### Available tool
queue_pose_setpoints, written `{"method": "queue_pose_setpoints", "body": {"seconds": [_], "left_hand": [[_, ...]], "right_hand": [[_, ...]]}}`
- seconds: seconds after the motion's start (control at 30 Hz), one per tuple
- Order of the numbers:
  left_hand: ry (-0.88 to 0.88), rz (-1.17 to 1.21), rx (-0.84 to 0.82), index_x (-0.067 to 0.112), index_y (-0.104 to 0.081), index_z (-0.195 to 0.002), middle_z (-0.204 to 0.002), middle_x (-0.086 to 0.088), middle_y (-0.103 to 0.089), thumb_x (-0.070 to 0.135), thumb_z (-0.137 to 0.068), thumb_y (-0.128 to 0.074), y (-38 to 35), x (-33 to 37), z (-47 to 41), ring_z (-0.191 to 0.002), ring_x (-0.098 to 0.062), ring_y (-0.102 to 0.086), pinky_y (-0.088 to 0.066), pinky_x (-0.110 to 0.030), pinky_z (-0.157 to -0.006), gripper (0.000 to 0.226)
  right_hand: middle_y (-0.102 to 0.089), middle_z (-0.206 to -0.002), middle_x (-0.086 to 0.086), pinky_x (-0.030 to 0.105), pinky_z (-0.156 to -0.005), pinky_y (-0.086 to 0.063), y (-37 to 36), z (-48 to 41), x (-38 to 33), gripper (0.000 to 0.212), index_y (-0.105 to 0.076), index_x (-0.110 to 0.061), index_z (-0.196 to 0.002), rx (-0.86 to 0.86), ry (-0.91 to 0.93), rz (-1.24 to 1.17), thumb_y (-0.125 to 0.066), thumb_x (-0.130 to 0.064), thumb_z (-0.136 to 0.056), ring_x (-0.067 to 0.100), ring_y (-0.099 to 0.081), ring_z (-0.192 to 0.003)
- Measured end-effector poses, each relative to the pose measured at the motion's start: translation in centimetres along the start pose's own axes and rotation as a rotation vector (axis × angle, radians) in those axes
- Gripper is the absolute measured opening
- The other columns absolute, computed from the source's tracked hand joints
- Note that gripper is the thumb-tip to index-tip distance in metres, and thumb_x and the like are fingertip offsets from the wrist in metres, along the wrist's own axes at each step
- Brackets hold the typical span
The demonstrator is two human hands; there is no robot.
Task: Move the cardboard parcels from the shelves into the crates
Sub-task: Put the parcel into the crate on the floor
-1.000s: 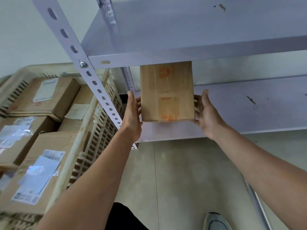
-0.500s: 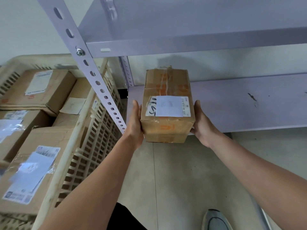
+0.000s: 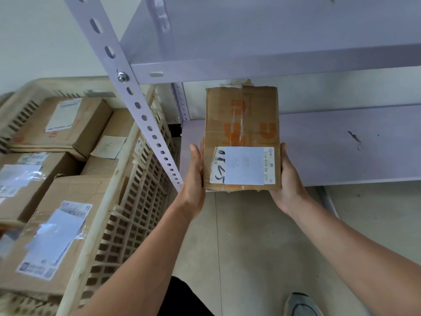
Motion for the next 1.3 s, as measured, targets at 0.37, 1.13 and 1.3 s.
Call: {"method": "queue_pose_setpoints", "body": {"seconds": [0.37,1.13,1.3], "left_hand": [[0.107,0.074,0.047,0.04,-0.031,-0.169,-0.167,0.002,-0.05,0.074,-0.108,-0.011,-3.4,2.3,7.9,-0.155,-0.021,-0.047,-0.026,-0.059,-0.132,0.072],[0.395,0.113,0.192,0.053,-0.027,-0.167,-0.157,0.009,-0.061,0.086,-0.095,-0.019,-0.6,19.7,42.7,-0.142,-0.015,-0.062,-0.037,-0.053,-0.128,0.079],[0.373,0.113,0.336,0.048,-0.057,-0.151,-0.143,0.008,-0.073,0.087,-0.097,-0.022,4.4,22.1,44.2,-0.133,-0.017,-0.069,-0.044,-0.054,-0.123,0.075]], "right_hand": [[-0.079,-0.124,-0.009,0.029,-0.072,-0.065,-0.3,8.1,-3.3,0.065,-0.081,-0.044,-0.117,0.161,-0.142,-0.131,-0.021,-0.067,-0.109,0.013,-0.077,-0.108],[-0.082,-0.11,-0.005,0.032,-0.059,-0.065,-18.1,37.7,-16.8,0.056,-0.081,-0.052,-0.108,0.154,-0.574,-0.144,-0.032,-0.076,-0.096,0.015,-0.081,-0.088],[-0.082,-0.114,-0.004,0.031,-0.064,-0.064,-24.1,36.9,-17.6,0.062,-0.08,-0.052,-0.11,0.046,-0.563,-0.055,-0.028,-0.079,-0.092,0.016,-0.08,-0.096]]}}
Point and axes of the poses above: each hand's wrist, its own z-axis away from the middle knuckle, its own y-axis out of the back of the hand, x = y × z, the point moved 3 cm from there along -z, towards the middle knuckle
